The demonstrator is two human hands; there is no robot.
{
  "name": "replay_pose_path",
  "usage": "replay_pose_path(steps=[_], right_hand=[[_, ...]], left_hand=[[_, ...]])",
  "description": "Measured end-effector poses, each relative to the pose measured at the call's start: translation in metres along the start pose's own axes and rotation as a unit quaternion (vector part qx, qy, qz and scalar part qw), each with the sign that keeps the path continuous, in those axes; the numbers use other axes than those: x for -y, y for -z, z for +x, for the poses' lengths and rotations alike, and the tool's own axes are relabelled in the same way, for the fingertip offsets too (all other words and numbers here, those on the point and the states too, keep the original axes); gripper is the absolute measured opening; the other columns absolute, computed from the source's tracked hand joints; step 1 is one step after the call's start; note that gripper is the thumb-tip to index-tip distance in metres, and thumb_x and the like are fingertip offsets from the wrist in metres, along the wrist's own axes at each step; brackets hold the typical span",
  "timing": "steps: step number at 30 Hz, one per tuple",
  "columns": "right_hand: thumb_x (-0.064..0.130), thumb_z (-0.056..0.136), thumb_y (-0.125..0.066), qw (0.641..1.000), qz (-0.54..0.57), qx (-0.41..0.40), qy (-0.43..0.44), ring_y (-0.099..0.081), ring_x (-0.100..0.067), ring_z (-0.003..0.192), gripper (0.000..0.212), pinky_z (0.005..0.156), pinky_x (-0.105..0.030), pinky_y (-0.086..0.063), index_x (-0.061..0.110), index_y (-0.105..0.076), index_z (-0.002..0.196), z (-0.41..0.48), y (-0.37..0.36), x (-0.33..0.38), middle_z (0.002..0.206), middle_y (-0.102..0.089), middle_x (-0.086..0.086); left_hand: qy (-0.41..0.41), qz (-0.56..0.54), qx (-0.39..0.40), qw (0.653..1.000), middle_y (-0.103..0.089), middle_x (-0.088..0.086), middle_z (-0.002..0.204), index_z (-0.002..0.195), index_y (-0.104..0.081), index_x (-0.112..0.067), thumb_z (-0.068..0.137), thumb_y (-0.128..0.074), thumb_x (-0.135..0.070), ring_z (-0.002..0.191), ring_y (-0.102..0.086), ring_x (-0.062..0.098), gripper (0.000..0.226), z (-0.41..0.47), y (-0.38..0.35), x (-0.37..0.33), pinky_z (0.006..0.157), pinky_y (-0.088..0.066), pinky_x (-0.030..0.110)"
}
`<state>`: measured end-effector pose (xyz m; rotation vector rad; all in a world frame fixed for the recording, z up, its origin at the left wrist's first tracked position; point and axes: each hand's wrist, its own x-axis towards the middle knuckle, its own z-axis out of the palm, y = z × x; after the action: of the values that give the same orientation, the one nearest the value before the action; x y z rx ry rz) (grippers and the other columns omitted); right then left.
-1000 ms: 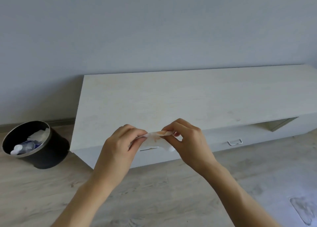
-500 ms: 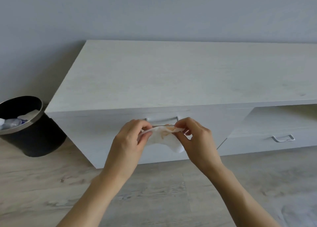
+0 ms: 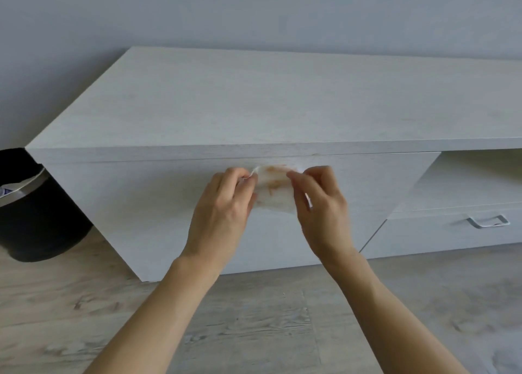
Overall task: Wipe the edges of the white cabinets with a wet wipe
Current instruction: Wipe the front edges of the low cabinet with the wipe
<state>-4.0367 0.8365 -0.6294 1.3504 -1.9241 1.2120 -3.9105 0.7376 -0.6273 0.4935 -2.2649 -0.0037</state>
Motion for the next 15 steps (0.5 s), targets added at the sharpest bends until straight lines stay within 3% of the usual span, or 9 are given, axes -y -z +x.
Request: replay_pose_path(steps=[3, 5, 7, 12, 15], right_hand=[[-0.008, 0.082, -0.060, 0.996, -0.042, 0.033, 0.071, -0.058, -0.030, 0.097, 0.028, 0.075, -0.035, -0.054, -0.003, -0.064, 0.109, -0.012, -0.008, -0.004, 0.106, -0.061, -0.021], [-0.011, 0.079, -0.059, 0.990, -0.066, 0.079, 0.098, -0.046, -0.035, 0.121, 0.041, 0.095, -0.039, -0.047, -0.005, -0.056, 0.119, -0.021, -0.014, -0.006, 0.126, -0.053, -0.023], [-0.012, 0.078, -0.058, 0.986, -0.074, 0.108, 0.106, -0.033, -0.037, 0.131, 0.050, 0.105, -0.040, -0.036, -0.005, -0.049, 0.127, -0.030, -0.016, -0.006, 0.137, -0.043, -0.022], [-0.008, 0.085, -0.058, 0.986, -0.057, 0.116, 0.108, -0.031, -0.033, 0.133, 0.046, 0.110, -0.036, -0.027, -0.003, -0.046, 0.130, -0.034, -0.026, 0.008, 0.139, -0.042, -0.017], [-0.004, 0.087, -0.059, 0.987, -0.040, 0.113, 0.103, -0.038, -0.029, 0.130, 0.042, 0.106, -0.035, -0.036, 0.000, -0.050, 0.128, -0.027, -0.022, 0.006, 0.135, -0.048, -0.016]], left_hand=[[-0.041, 0.113, -0.002, 0.993, -0.058, 0.014, 0.121, 0.116, -0.060, -0.003, 0.082, -0.065, -0.011, 0.101, -0.049, 0.030, 0.036, -0.008, -0.009, 0.007, 0.080, -0.040, 0.041], [-0.062, 0.168, 0.006, 0.984, -0.044, 0.011, 0.140, 0.128, -0.051, -0.004, 0.087, -0.058, -0.015, 0.121, -0.038, 0.028, 0.043, -0.015, -0.012, 0.010, 0.093, -0.032, 0.042], [-0.087, 0.173, 0.035, 0.980, -0.032, 0.010, 0.149, 0.138, -0.038, -0.005, 0.087, -0.058, -0.015, 0.134, -0.029, 0.026, 0.056, -0.022, -0.014, 0.012, 0.105, -0.024, 0.044], [-0.090, 0.117, 0.064, 0.987, -0.030, 0.012, 0.149, 0.142, -0.032, -0.004, 0.094, -0.048, -0.013, 0.138, -0.027, 0.022, 0.051, -0.033, -0.007, 0.020, 0.111, -0.026, 0.044], [-0.082, 0.088, 0.051, 0.991, -0.035, 0.012, 0.146, 0.137, -0.039, -0.001, 0.095, -0.046, -0.014, 0.135, -0.031, 0.023, 0.045, -0.031, -0.004, 0.019, 0.110, -0.030, 0.044]])
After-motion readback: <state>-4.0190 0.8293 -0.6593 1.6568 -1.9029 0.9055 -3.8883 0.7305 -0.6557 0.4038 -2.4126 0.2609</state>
